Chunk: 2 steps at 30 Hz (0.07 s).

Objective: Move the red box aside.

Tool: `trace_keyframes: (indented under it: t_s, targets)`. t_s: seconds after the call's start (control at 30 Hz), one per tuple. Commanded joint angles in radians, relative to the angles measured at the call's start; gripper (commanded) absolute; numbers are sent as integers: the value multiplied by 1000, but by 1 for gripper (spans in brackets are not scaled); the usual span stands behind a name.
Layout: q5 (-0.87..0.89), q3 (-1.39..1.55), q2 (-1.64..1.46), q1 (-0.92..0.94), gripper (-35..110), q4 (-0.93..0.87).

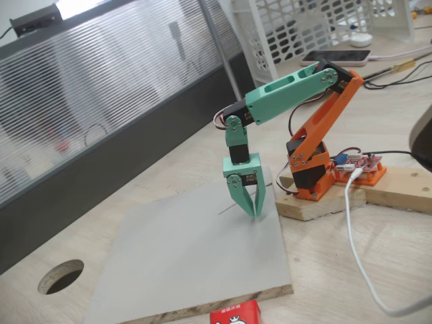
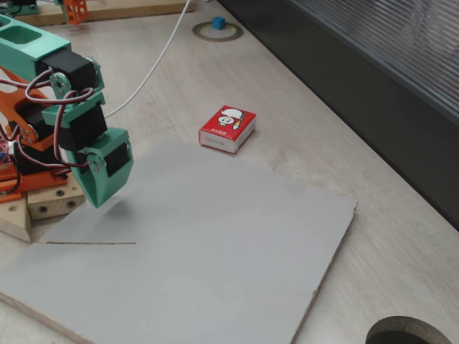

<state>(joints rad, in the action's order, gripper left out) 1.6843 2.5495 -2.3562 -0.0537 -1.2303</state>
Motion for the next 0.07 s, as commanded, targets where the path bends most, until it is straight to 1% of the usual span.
trace_keyframes:
  t_s: [0.0, 0.03]
  targets:
    - [9, 5, -66, -14, 4, -3]
    - [9, 5, -66, -14, 4, -3]
